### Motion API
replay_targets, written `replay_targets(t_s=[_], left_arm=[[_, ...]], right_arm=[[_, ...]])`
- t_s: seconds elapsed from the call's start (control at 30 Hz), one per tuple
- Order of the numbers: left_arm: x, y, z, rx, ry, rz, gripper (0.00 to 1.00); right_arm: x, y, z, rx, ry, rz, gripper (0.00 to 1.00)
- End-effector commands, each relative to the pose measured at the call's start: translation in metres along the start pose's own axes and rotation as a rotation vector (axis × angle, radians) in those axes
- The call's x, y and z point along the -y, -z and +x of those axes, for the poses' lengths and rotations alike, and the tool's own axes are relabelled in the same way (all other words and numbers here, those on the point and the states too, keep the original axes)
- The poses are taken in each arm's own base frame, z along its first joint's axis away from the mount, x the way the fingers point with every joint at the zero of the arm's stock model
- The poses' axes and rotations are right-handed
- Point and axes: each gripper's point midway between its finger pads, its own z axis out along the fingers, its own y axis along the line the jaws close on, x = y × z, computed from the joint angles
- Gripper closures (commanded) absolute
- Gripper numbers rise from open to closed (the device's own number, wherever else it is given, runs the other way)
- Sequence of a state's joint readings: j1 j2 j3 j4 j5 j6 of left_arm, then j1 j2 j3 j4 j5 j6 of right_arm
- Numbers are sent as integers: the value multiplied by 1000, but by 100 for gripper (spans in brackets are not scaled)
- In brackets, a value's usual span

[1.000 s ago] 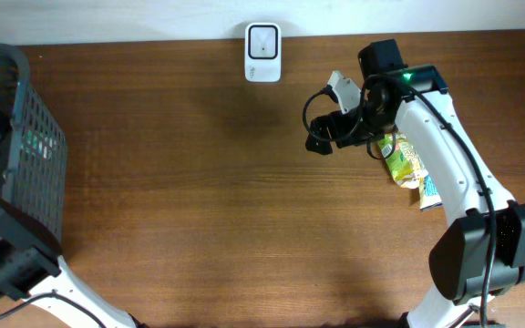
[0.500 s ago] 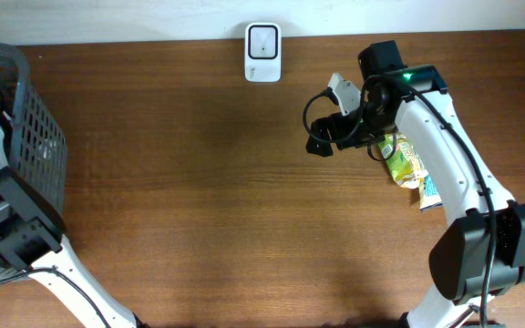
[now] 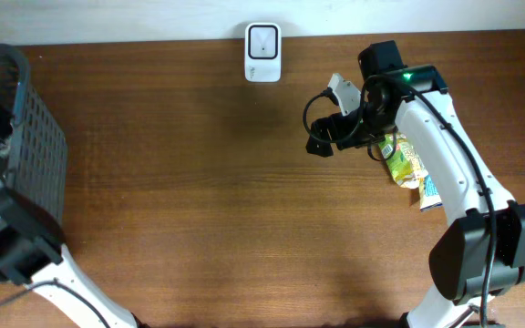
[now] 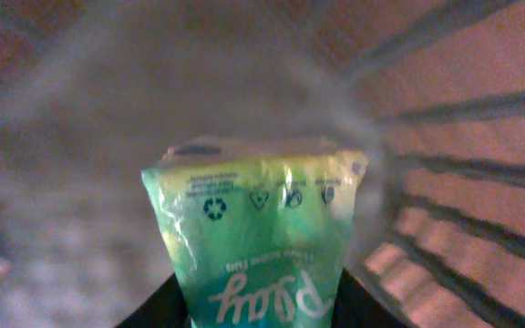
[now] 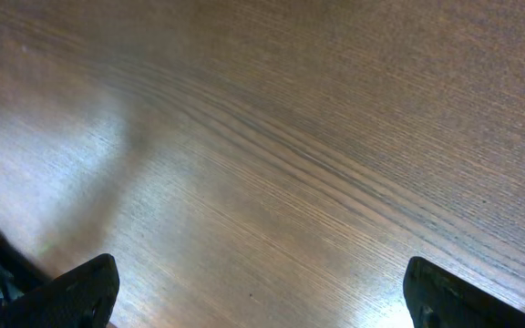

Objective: Scan the item barcode
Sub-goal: 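Grasp a teal drink pouch from the basket with the left gripper, then place the teal pouch on the table center and withdraw left gripper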

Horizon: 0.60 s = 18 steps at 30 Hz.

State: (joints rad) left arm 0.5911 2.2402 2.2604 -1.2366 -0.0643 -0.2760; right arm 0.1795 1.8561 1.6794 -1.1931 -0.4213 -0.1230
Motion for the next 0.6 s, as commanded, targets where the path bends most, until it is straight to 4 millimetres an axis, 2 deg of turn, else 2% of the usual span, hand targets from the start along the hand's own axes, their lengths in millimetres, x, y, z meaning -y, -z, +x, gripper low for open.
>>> replay_targets(t_s=[0.0, 0.07, 0.1, 0.17, 0.2, 0.23, 0.27, 0.3, 0.33, 0.37, 0.4, 0.47, 0.53, 0.57], left_arm=[[13, 146, -15, 264, -21, 70, 62], [49, 191, 14, 295, -110, 133, 62], [73, 203, 31, 294, -167, 164, 62], [123, 209, 66, 257, -294, 221, 62], [149, 205, 89, 221, -365, 241, 61], [165, 200, 106, 189, -416, 249, 61], [182, 192, 126, 152, -467, 255, 61], [204, 176, 158, 84, -517, 251, 60], [214, 163, 177, 40, -539, 242, 60], [231, 142, 213, -33, -589, 230, 60], [254, 115, 260, -126, -672, 245, 60], [282, 80, 325, -231, -772, 292, 59], [301, 54, 378, -289, -847, 315, 58], [307, 47, 394, -301, -873, 310, 57]], right_arm=[[-3, -2, -2, -1, 0, -13, 1], [-3, -2, -2, 1, 0, -13, 1], [-3, -2, -2, 0, 0, -13, 1], [-3, -2, -2, 0, 0, -13, 1], [-3, -2, -2, 0, 0, -13, 1], [-3, -2, -2, 0, 0, -13, 1], [-3, -2, -2, 0, 0, -13, 1], [-3, -2, -2, 1, 1, -13, 1], [-2, -2, -2, 1, 1, -13, 1], [-3, -2, -2, 1, 1, -13, 1], [-2, -2, -3, 1, 1, -13, 1], [-3, -2, -2, 1, 1, -13, 1], [-3, -2, -3, 1, 1, -13, 1], [-3, -2, -3, 2, 1, -13, 1]])
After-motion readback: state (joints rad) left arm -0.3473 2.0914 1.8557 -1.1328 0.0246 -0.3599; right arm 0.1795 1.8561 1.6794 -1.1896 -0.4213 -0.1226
